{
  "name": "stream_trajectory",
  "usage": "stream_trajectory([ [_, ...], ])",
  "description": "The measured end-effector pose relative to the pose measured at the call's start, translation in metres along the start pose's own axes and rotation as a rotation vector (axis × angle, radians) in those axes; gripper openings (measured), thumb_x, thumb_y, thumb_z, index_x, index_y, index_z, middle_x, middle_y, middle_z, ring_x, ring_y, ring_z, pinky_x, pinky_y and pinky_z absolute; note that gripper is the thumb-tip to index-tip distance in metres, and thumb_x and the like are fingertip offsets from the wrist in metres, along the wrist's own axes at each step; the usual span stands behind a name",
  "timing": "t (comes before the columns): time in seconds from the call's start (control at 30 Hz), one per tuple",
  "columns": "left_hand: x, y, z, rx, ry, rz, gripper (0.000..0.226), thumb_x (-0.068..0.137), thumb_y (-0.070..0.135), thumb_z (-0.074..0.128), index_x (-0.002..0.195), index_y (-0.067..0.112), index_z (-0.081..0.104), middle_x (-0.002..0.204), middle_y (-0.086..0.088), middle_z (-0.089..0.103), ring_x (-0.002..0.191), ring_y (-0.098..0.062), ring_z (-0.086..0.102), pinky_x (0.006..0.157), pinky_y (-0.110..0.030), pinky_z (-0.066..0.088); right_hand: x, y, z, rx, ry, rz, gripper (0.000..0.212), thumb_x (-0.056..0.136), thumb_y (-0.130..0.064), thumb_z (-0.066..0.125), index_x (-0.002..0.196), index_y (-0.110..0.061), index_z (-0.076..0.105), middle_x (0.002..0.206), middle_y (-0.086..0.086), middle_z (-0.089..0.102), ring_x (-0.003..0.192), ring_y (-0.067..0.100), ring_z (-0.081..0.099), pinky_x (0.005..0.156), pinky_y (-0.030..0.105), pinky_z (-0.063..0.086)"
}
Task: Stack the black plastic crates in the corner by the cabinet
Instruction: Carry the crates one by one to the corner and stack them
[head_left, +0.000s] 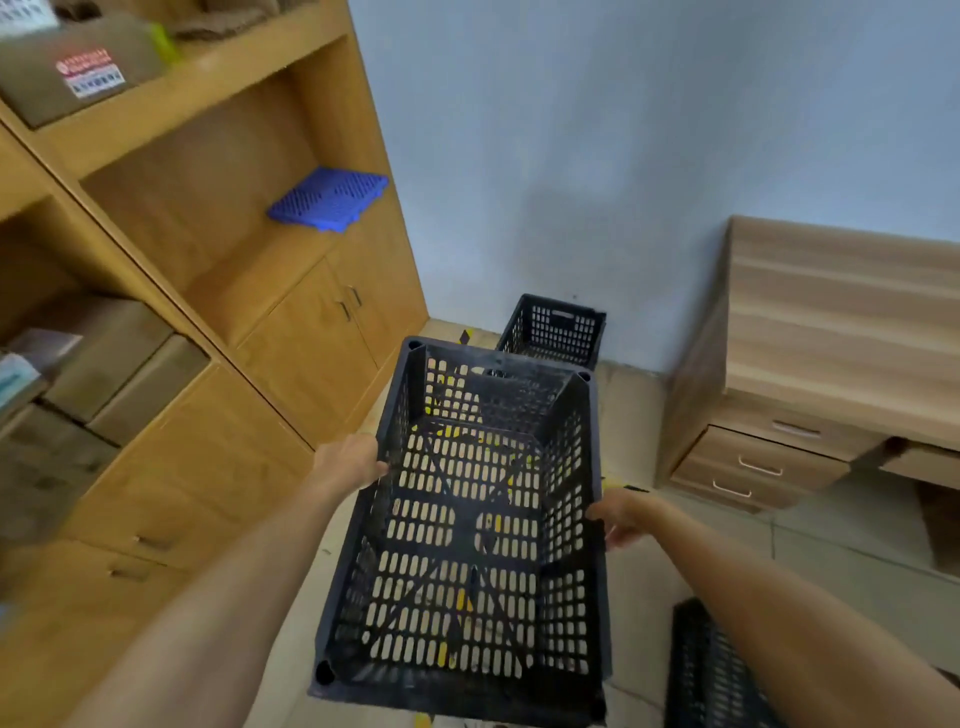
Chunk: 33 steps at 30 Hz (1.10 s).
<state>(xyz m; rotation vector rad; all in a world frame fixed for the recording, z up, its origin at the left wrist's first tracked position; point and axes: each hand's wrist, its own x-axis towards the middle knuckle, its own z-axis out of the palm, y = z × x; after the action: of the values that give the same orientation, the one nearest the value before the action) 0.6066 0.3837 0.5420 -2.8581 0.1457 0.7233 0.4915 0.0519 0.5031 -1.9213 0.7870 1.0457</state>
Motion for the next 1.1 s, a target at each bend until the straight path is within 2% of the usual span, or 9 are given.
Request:
stream_trajectory([
  [0.1,0.049,-0.015,-0.033,0.026,0.018,0.030,0.023,0.099,0.038,0.049,0.095,0.015,0.049,0.078,0.003,0.050,0.079,-0.016,0.056,0.084,-0.032,0.053,0.022,-0.042,-0.009,-0.024,0.028,-0.024,0.021,0.098,-0.020,0.048,0.112,-0.006,0.055,0.097,0.009,0.065,0.078,0.018,0.066,0.051,0.021,0.048],
  [0.23,0.108,-0.018,-0.063,0.089,-0.002,0.048,0.024,0.099,0.039,0.048,0.094,0.015,0.048,0.078,0.003,0.050,0.082,-0.018,0.055,0.078,-0.030,0.047,0.058,-0.075,-0.019,0.027,0.043,-0.031,0.013,0.099,-0.018,0.046,0.107,-0.009,0.051,0.091,0.007,0.061,0.074,0.018,0.062,0.045,0.019,0.045],
  [0.33,0.155,-0.008,-0.080,0.127,-0.020,0.077,0.023,0.099,0.039,0.049,0.096,0.016,0.047,0.083,0.002,0.052,0.083,-0.018,0.056,0.081,-0.031,0.048,0.090,-0.096,-0.039,0.042,0.053,-0.037,0.016,0.098,-0.015,0.045,0.109,-0.007,0.053,0.097,0.011,0.060,0.070,0.018,0.061,0.050,0.021,0.047],
  [0.4,0.188,0.004,-0.091,0.131,-0.022,0.089,0.023,0.099,0.039,0.048,0.096,0.016,0.046,0.078,0.003,0.050,0.081,-0.017,0.055,0.083,-0.031,0.050,0.111,-0.111,-0.060,0.048,0.018,-0.030,0.010,0.097,-0.012,0.047,0.093,-0.008,0.056,0.085,0.006,0.060,0.063,0.014,0.057,0.053,0.022,0.049],
  [0.47,0.218,0.018,-0.102,0.128,-0.028,0.087,0.024,0.099,0.039,0.048,0.094,0.016,0.046,0.076,0.004,0.048,0.078,-0.017,0.054,0.082,-0.031,0.050,0.134,-0.126,-0.086,0.049,0.003,-0.011,0.018,0.097,-0.012,0.048,0.079,-0.013,0.052,0.077,0.002,0.057,0.062,0.013,0.056,0.048,0.020,0.050],
  [0.53,0.247,0.034,-0.117,0.125,-0.043,0.078,0.024,0.099,0.040,0.049,0.093,0.017,0.047,0.077,0.004,0.050,0.078,-0.016,0.054,0.082,-0.030,0.051,0.153,-0.138,-0.117,0.052,-0.012,0.002,0.016,0.099,-0.015,0.046,0.083,-0.012,0.050,0.076,0.003,0.056,0.060,0.012,0.057,0.041,0.016,0.046],
  [0.73,0.337,0.082,-0.168,0.098,-0.056,0.091,0.022,0.097,0.039,0.052,0.097,0.017,0.052,0.090,0.002,0.059,0.078,-0.014,0.057,0.084,-0.031,0.055,0.205,-0.179,-0.222,0.055,0.004,-0.037,0.009,0.100,-0.015,0.045,0.096,-0.009,0.050,0.082,0.007,0.060,0.064,0.017,0.059,0.039,0.019,0.044],
  [0.9,0.402,0.119,-0.200,0.079,-0.076,0.124,0.019,0.097,0.034,0.053,0.092,0.016,0.050,0.080,0.003,0.053,0.073,-0.014,0.052,0.083,-0.030,0.054,0.242,-0.202,-0.281,-0.018,0.070,-0.027,0.012,0.099,-0.018,0.044,0.104,-0.008,0.049,0.106,0.014,0.066,0.069,0.019,0.064,0.050,0.022,0.048],
  [1.1,0.486,0.153,-0.221,0.066,-0.118,0.216,0.030,0.097,0.033,0.053,0.118,0.013,0.051,0.104,-0.002,0.062,0.096,-0.020,0.062,0.086,-0.034,0.054,0.281,-0.225,-0.323,0.016,0.097,0.065,0.016,0.099,-0.018,0.043,0.095,-0.007,0.054,0.076,0.005,0.062,0.058,0.014,0.060,0.048,0.021,0.046],
])
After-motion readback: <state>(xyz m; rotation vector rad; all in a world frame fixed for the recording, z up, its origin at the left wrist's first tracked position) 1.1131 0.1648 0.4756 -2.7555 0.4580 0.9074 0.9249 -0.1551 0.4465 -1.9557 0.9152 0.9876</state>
